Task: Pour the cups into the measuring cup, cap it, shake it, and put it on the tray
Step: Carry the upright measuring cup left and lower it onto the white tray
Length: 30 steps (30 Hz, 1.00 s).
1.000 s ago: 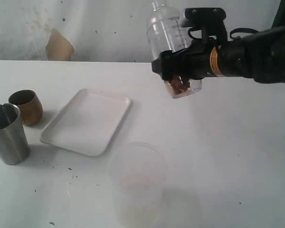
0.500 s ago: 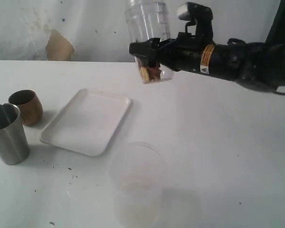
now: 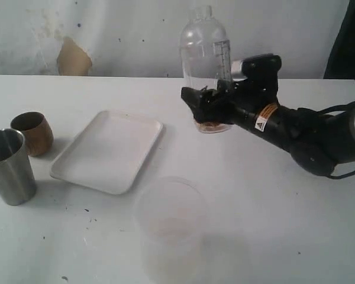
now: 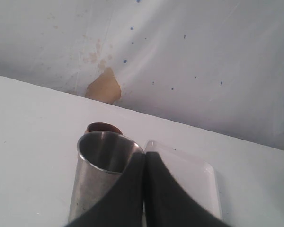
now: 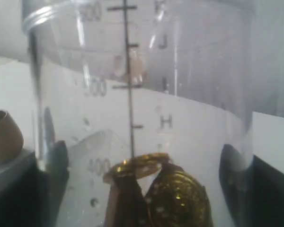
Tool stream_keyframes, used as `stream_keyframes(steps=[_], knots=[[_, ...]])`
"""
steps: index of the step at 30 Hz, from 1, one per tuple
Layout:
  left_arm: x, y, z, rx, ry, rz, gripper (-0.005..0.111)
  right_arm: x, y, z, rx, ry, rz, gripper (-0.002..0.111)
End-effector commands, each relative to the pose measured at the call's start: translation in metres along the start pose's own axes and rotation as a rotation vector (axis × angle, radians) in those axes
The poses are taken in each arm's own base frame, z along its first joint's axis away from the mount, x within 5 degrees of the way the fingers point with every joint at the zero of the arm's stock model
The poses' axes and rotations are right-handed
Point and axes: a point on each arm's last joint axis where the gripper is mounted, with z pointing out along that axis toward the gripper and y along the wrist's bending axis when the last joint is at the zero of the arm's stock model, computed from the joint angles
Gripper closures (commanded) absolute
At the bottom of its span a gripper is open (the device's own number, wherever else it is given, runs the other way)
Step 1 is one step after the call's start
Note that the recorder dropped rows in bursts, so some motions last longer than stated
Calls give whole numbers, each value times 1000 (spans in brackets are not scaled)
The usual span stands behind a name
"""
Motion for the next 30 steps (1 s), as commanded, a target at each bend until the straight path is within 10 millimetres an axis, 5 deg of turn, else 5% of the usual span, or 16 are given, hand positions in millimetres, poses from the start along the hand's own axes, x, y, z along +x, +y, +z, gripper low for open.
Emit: stream_keyframes(steps=[1,15,22,30], knots=[[0,0,0,4,-11,-6,107,9,7,3,-96,-37,-49,108],[0,0,0,4,-11,-6,107,82,-4,29,-145,-64,-5,108],[0,0,0,4,-11,-6,107,65,2,49,-183,-139,-54,108],[0,0,0,4,-11,-6,107,44,37,86,-300,-245,-111,108]])
